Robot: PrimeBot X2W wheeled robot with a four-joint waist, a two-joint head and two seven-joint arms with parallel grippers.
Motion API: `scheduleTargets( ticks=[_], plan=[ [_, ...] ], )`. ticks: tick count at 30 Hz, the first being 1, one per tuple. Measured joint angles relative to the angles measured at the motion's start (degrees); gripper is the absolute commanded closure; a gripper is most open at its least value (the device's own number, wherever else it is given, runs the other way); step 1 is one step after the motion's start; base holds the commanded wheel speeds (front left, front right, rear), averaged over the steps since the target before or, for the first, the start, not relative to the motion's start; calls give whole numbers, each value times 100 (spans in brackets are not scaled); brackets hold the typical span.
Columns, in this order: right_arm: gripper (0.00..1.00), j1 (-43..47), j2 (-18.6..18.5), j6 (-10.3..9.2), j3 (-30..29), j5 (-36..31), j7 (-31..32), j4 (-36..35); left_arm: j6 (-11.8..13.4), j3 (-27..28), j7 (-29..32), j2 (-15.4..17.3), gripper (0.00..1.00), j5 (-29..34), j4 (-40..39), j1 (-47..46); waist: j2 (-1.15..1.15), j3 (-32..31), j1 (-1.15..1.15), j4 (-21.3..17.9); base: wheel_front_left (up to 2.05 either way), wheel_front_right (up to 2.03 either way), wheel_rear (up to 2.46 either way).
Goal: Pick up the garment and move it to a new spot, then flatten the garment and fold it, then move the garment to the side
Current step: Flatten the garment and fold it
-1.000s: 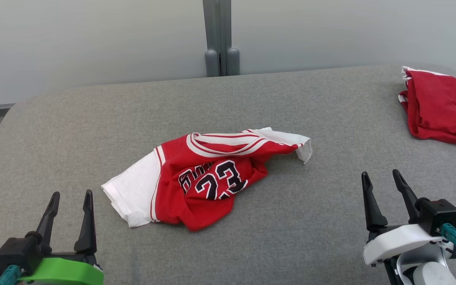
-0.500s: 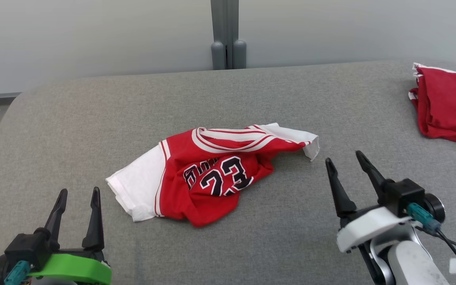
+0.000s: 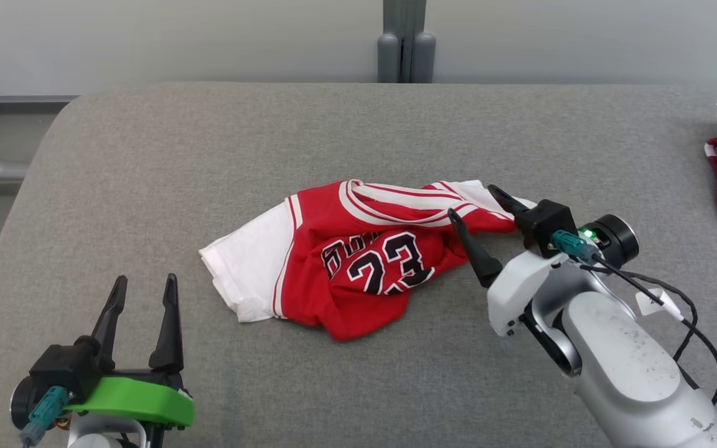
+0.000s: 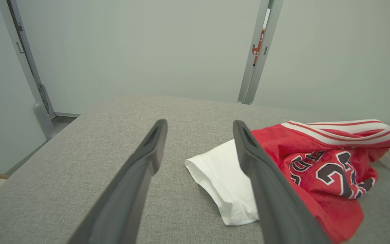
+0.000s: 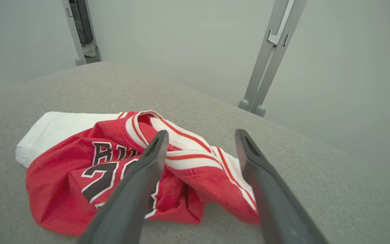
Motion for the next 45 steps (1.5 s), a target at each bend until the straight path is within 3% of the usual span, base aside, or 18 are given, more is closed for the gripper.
scheduleTargets(
  ticks=[10,11,12,13,21,32,33,34,45],
  plan=[
    [0,-167,-365,0,288,201,270,949,-96,159,0,-213,0,137,74,-49,0,240,0,217,0,0,0],
    [33,-192,-379,0,319,242,312,1026,-107,159,0,-234,0,164,85,-75,0,261,0,223,0,0,0],
    [93,-229,-392,0,344,310,339,1109,-115,155,0,-269,0,178,96,-121,0,286,0,234,0,0,0],
    [100,-271,-408,0,385,356,349,1167,-140,152,0,-304,0,192,103,-170,0,309,0,246,0,0,0],
    [100,-547,-510,0,124,620,-256,1367,-205,246,0,-376,0,344,181,-227,0,295,0,225,0,0,0],
    [100,-36,-1412,0,-1227,657,-604,1774,-255,349,0,-454,0,467,213,-70,0,25,0,-113,0,0,0],
    [42,35,-1410,0,-1277,649,-602,1783,-256,352,0,-465,0,474,213,-57,0,18,0,-140,0,0,0],
    [0,93,-1383,0,-1305,642,-595,1780,-257,355,0,-469,0,476,218,-41,0,16,0,-165,0,0,0],
    [0,265,-980,0,-1005,800,-554,859,-282,415,0,-475,0,537,247,1,0,-14,0,-333,0,0,0]
  ],
)
